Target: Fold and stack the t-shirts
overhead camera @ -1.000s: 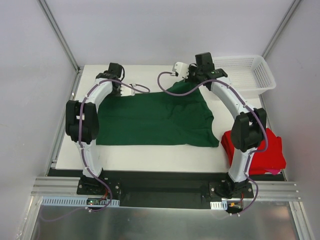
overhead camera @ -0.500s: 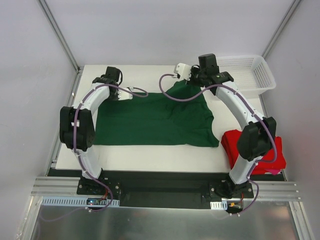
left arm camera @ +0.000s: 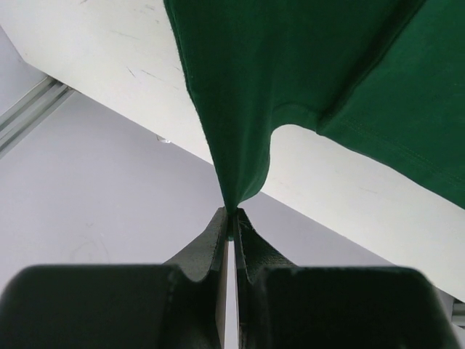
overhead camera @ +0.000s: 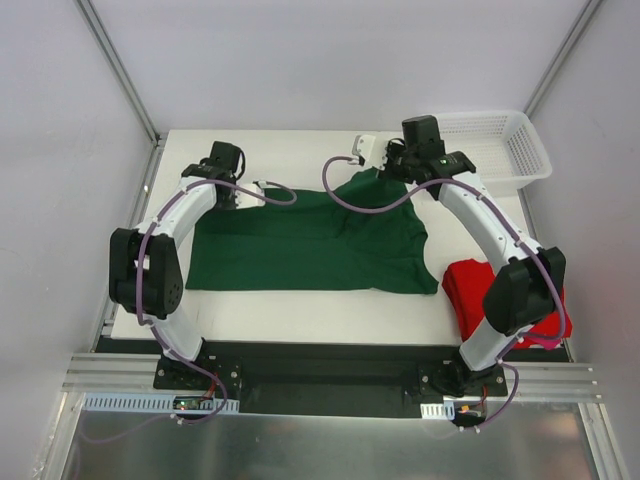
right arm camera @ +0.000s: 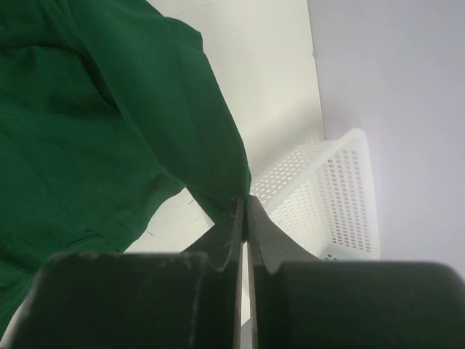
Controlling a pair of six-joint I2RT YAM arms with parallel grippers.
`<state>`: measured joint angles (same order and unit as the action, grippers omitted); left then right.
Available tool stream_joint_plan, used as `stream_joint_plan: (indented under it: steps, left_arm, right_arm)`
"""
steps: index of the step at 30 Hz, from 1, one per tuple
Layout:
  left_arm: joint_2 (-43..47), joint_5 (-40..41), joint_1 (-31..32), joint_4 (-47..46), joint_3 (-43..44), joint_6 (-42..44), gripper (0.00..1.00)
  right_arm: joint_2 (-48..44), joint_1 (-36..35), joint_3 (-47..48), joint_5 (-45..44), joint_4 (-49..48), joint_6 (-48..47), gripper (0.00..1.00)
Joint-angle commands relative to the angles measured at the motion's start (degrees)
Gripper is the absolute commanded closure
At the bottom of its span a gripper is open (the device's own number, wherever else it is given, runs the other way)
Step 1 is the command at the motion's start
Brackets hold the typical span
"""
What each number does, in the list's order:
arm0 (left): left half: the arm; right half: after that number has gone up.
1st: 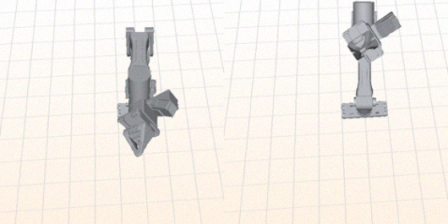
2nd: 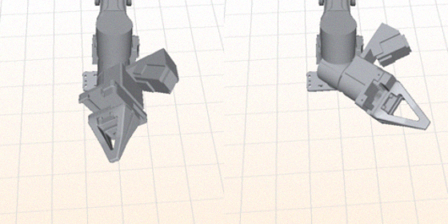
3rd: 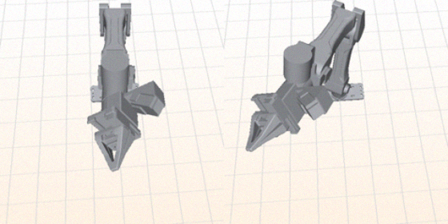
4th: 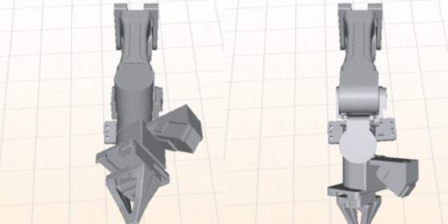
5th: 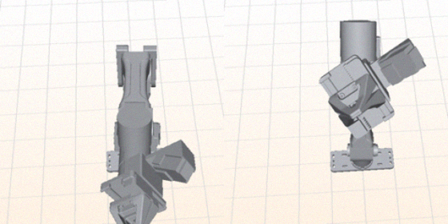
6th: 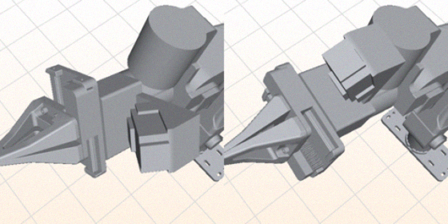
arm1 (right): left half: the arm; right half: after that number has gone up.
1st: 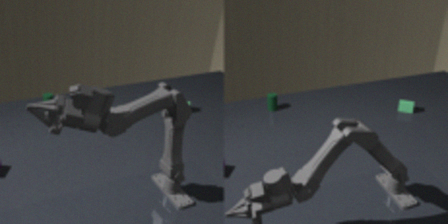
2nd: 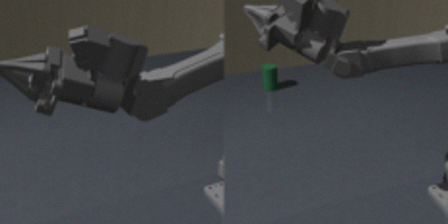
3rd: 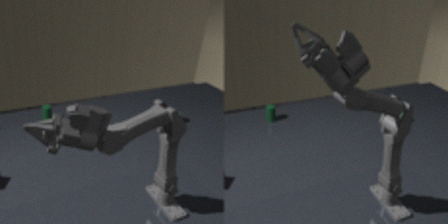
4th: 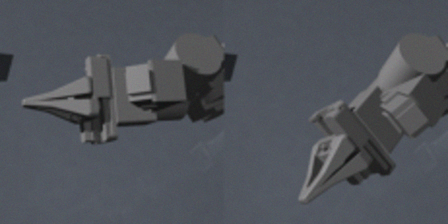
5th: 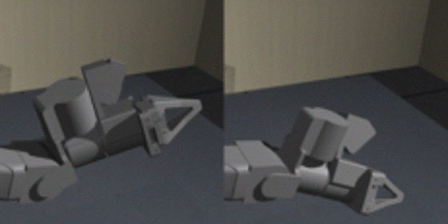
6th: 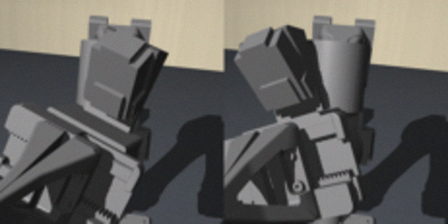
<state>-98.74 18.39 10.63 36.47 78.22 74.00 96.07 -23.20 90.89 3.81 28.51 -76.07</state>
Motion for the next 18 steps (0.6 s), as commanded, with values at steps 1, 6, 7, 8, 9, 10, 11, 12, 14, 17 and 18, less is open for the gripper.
stream_joint_plan:
  steps: [1,6,7,8,9,10,11,12,14,17,18]
  left_arm:
    - [4.3,1.5,1.1,1.3,-2.4,-1.7,1.0]
    - [5.2,2.3,1.2,1.6,-4.0,-2.2,1.0]
    - [5.3,2.6,1.2,1.7,-4.3,-2.1,1.0]
    - [5.4,2.7,1.2,1.6,-4.6,-2.2,1.0]
    - [5.3,2.9,1.2,1.6,-4.8,-2.3,1.0]
    - [5.1,3.3,1.2,1.6,-4.9,-2.3,1.0]
    - [5.2,3.6,1.1,1.6,-5.2,-2.4,1.0]
    - [5.0,3.8,1.1,1.7,-5.3,-2.4,1.0]
    - [4.9,4.1,1.1,1.6,-5.5,-2.2,1.0]
    - [4.9,4.6,1.1,1.8,-5.6,-2.1,1.0]
    - [5.0,4.7,1.1,1.7,-5.7,-2.0,1.0]
  right_arm:
    - [-4.7,-0.4,-0.5,-0.1,1.1,0.7,0.99]
    - [-6.2,-0.6,-1.9,0.4,3.1,1.5,0.99]
    - [-6.7,-0.5,-2.4,0.7,3.5,1.4,0.99]
    - [-7.5,-0.6,-2.9,0.8,4.1,1.4,0.99]
    - [-7.9,-0.7,-3.3,0.9,4.3,1.5,0.99]
    - [-8.2,-0.8,-4.4,1.0,4.6,1.2,0.99]
    - [-8.9,-0.8,-4.8,1.2,5.2,1.2,0.99]
    - [-9.3,-1.0,-5.2,1.3,5.5,1.3,0.99]
    - [-10.4,-1.0,-6.4,1.7,6.1,1.3,0.99]
    - [-11.0,-1.0,-7.0,2.2,7.3,1.5,0.99]
    - [-11.4,-1.1,-7.1,2.3,7.7,1.5,0.99]
